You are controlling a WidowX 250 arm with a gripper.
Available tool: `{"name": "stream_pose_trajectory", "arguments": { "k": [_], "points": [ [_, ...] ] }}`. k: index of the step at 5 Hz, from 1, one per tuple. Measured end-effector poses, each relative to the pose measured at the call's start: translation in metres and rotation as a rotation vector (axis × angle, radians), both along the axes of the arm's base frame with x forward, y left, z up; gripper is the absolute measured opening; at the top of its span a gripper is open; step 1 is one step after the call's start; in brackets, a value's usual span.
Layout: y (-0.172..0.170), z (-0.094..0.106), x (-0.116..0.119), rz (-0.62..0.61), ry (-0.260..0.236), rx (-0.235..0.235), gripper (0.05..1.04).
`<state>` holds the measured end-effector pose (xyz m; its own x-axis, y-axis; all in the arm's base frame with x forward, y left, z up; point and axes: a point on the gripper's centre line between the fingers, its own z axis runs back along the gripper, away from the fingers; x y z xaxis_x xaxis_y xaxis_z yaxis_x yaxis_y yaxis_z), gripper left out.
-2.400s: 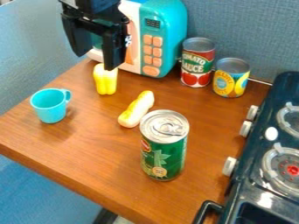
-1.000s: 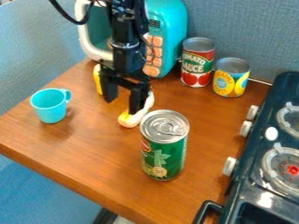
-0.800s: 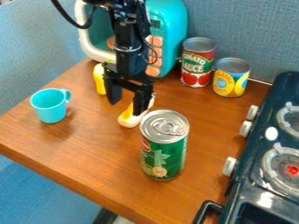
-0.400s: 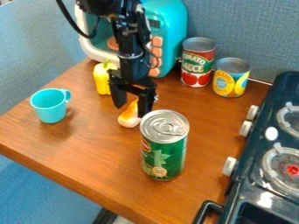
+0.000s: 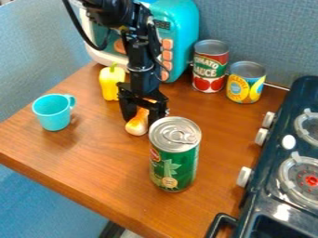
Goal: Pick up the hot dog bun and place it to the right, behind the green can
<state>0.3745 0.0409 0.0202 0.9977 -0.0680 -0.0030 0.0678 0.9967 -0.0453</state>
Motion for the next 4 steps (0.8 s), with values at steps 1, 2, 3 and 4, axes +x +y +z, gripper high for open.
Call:
{"name": "stream_pose_trajectory", "arguments": {
  "k": [1,2,3,4],
  "points": [
    [0.001,-0.001,0.001,0.034,-0.006,0.004,0.730],
    [0.000,-0.001,-0.002,0.062,-0.008,0.010,0.711],
    [0.009,0.017,-0.004,0.105,-0.001,0.065,0.711],
    [0.008,0.052,0.016,0.098,-0.037,0.129,0.711]
  ]
}}
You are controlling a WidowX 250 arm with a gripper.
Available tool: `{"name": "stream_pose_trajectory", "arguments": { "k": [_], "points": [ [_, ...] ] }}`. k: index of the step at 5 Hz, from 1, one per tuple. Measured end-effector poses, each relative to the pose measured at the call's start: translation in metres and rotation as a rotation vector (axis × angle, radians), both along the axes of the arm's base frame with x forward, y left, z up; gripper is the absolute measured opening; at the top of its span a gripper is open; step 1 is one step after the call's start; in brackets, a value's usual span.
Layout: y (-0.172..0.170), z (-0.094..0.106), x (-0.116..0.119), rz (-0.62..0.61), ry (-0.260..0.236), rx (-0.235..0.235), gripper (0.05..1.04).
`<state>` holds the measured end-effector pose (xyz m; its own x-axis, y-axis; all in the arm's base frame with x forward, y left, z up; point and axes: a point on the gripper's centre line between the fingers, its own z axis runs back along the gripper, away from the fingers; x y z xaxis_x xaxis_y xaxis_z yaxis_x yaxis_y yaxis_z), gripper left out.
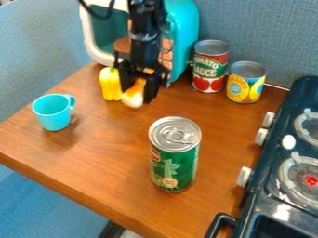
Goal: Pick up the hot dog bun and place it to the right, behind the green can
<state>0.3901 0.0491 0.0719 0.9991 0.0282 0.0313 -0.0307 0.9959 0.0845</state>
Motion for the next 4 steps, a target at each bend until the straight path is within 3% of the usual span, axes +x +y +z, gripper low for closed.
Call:
{"name": "stream_pose_trajectory", "arguments": {
  "k": [1,3,4],
  "points": [
    [-0.021,0.026,0.019,-0.070,-0.055,0.002,0.711],
    [-0.056,0.005,0.027,-0.191,-0.028,-0.070,0.711],
    [-0.070,-0.017,0.014,-0.194,-0.001,-0.160,0.711]
  ]
}}
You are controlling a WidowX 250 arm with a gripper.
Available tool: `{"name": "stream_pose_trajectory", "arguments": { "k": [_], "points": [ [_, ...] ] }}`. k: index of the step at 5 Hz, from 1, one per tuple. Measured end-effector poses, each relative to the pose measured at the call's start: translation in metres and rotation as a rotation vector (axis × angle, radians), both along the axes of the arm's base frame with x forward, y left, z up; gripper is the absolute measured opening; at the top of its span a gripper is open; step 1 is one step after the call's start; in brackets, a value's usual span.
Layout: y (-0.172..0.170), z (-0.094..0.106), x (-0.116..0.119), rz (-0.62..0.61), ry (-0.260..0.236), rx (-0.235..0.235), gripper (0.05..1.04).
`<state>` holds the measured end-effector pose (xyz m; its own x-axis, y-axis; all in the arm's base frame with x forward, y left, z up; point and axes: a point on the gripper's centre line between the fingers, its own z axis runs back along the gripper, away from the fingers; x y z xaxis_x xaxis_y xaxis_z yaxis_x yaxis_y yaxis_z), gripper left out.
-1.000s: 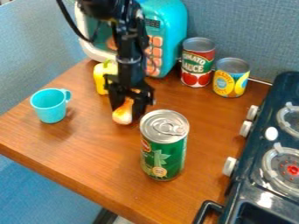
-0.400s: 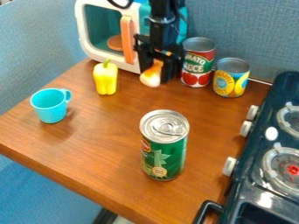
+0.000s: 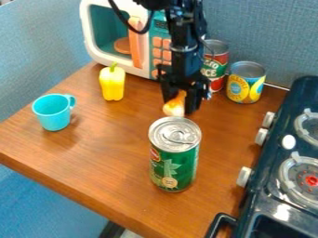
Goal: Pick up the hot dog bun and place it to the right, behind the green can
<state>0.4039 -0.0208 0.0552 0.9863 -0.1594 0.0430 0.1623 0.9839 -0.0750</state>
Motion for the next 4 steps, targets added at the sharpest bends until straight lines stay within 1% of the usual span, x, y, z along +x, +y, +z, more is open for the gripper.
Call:
{"name": "stream_pose_trajectory", "arguments": {
  "k": [1,2,4],
  "points": [
    [-0.015,-0.006,-0.007,-0.013,0.026,-0.101,0.711],
    [-0.019,-0.028,-0.014,-0.001,0.101,-0.138,0.711],
    [-0.014,-0.033,0.000,0.050,0.113,-0.101,0.710]
  ]
}}
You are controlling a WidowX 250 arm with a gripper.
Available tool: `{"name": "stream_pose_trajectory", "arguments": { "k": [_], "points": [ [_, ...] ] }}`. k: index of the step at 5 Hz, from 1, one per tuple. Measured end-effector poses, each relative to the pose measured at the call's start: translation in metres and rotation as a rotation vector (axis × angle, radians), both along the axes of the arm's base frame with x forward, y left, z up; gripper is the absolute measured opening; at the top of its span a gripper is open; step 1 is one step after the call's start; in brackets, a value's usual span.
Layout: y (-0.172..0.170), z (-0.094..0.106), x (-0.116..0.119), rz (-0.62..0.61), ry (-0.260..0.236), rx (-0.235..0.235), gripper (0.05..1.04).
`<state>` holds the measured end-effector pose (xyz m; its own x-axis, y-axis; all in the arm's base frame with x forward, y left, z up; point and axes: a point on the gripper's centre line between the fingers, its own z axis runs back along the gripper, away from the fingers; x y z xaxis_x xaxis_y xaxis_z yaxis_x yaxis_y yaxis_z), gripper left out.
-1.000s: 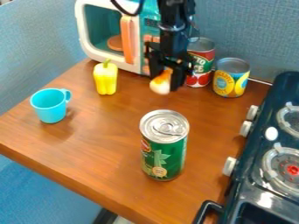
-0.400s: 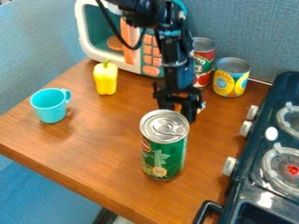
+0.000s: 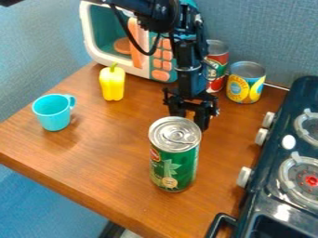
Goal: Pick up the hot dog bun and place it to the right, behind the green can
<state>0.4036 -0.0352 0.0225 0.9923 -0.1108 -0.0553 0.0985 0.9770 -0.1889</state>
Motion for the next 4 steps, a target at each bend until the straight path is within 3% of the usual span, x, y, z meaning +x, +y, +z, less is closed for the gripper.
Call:
{"name": "stream_pose_trajectory", "arguments": {
  "k": [1,2,3,4],
  "points": [
    [0.003,-0.001,-0.001,0.012,0.008,0.021,0.780],
    [0.010,-0.001,-0.010,0.105,0.033,0.073,0.979],
    [0.013,0.006,-0.017,0.147,0.012,0.083,0.995],
    [0.018,0.017,-0.016,0.224,-0.044,0.056,0.997]
  ]
}}
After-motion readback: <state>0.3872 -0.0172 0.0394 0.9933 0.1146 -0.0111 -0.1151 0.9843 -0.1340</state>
